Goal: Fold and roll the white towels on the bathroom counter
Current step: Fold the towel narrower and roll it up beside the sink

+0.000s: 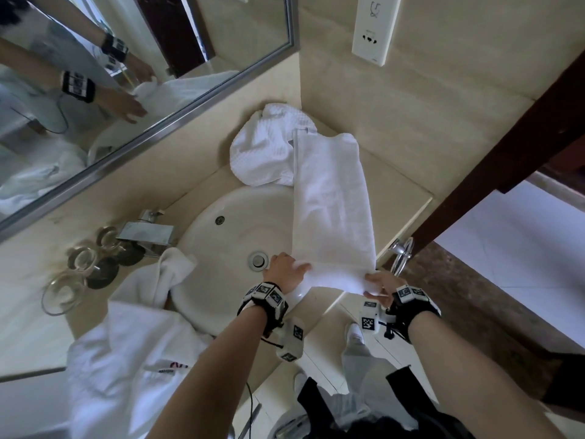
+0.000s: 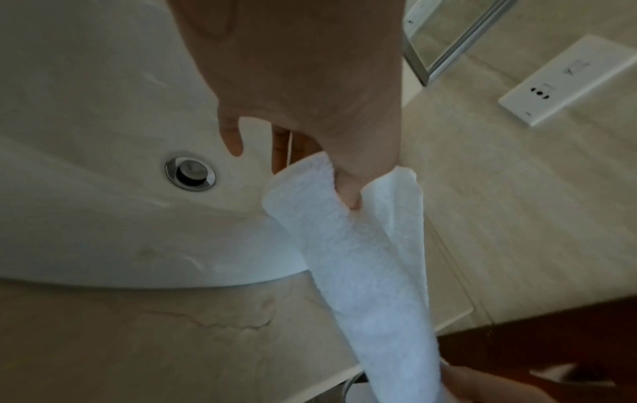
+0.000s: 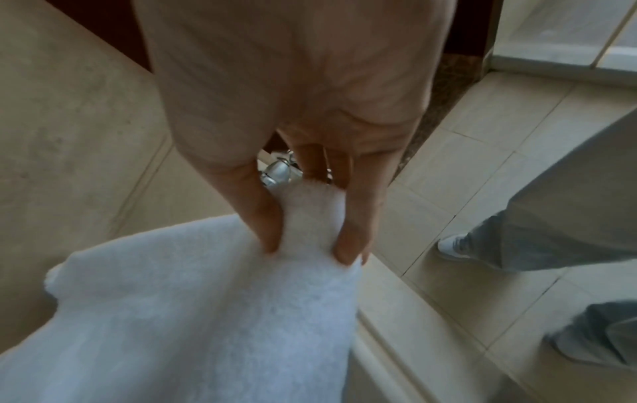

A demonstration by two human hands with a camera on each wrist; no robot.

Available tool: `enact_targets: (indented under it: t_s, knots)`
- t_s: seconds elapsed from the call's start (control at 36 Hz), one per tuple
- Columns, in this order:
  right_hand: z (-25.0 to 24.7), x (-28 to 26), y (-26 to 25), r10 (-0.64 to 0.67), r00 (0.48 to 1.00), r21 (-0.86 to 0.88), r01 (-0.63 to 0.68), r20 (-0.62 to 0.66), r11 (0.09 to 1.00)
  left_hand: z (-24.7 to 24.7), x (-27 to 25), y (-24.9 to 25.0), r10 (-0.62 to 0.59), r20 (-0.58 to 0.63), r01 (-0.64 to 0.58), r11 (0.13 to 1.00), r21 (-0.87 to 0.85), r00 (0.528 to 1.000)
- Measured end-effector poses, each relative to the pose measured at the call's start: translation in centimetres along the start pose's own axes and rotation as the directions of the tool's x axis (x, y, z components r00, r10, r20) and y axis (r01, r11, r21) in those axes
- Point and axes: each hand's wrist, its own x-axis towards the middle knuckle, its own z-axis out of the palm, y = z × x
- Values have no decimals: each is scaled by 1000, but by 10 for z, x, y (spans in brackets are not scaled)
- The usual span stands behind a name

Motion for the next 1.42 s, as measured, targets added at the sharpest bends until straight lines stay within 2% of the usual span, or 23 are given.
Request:
enact_targets:
  t_s: [0.06, 0.08, 0.14, 0.17, 0.22, 0.25, 0.28, 0.33, 0.39, 0.53, 0.72, 0.83, 0.94, 1.03, 1.06, 1.11, 1.14, 1.17, 1.19, 1.22, 1.31, 1.33, 1.42]
  knots:
    - [4, -2, -7, 34, 999, -64, -34, -5, 997, 0, 3, 5, -9, -81, 11, 999, 30, 997]
    - [6, -1, -10, 39, 999, -91, -40, -12, 995, -1, 2, 10, 39, -138, -27, 996, 87, 990]
    - [8, -5, -20, 28, 999, -172, -34, -42, 985, -1, 0, 22, 309, -216, -258, 937, 237, 926]
    - [7, -4, -23, -12, 999, -246, 3, -35, 969, -1, -5, 30, 474, -173, -406, 856, 322, 863]
    - [5, -2, -27, -22, 996, -401, 54, 85, 914, 9, -14, 41, 710, 30, -658, 635, 405, 704]
    - [2, 5, -28, 3, 994, -439, 46, 109, 898, 17, -17, 43, 756, 114, -715, 542, 442, 644]
    - [1, 9, -29, 2, 996, -455, 38, 89, 890, 23, -20, 42, 754, 186, -728, 491, 479, 631]
    - [5, 0, -35, -10, 998, -395, 34, 61, 918, 30, -20, 41, 714, 234, -693, 458, 557, 660]
    - [7, -8, -37, 37, 999, -232, -27, 40, 972, 31, -12, 38, 672, 253, -634, 412, 654, 696]
    - [2, -2, -43, 32, 998, -180, -21, 62, 983, 27, 7, 35, 635, 239, -575, 396, 716, 734]
    - [-5, 13, -53, 0, 996, -269, 26, 95, 963, 19, 12, 59, 530, 221, -518, 517, 681, 819]
    - [-1, 16, -66, -120, 993, -403, 102, -18, 909, 8, 25, 79, 411, 224, -459, 663, 592, 884]
    - [13, 9, -84, -282, 950, -660, 126, -135, 741, 2, 33, 89, 327, 213, -390, 756, 526, 921]
    - [28, -7, -100, -402, 908, -814, 148, -113, 562, -1, 40, 95, 267, 197, -329, 821, 466, 943]
    - [33, -12, -104, -429, 898, -826, 165, -100, 538, -1, 42, 95, 250, 197, -313, 844, 435, 948]
    - [38, -20, -106, -447, 894, -847, 265, 36, 461, -2, 46, 95, 230, 205, -297, 863, 408, 951]
    - [44, -26, -102, -453, 883, -880, 310, 126, 360, -3, 47, 96, 231, 207, -300, 857, 419, 951]
    - [49, -26, -94, -519, 833, -918, 340, 193, 205, -4, 49, 96, 245, 197, -309, 845, 437, 949]
    - [54, -27, -85, -614, 747, -934, 355, 255, 43, -5, 49, 97, 240, 196, -305, 836, 457, 951]
    - [57, -29, -76, -636, 714, -943, 327, 294, -68, -5, 51, 99, 233, 196, -300, 829, 473, 953]
    - [59, -28, -51, -469, 798, -908, 219, 378, -358, -6, 53, 103, 236, 231, -327, 771, 547, 944]
    - [58, -25, -47, -456, 796, -886, 206, 399, -415, -6, 53, 104, 236, 248, -338, 759, 556, 940]
    - [61, -15, -47, -474, 774, -872, 200, 420, -446, -5, 48, 101, 275, 257, -375, 725, 577, 927]
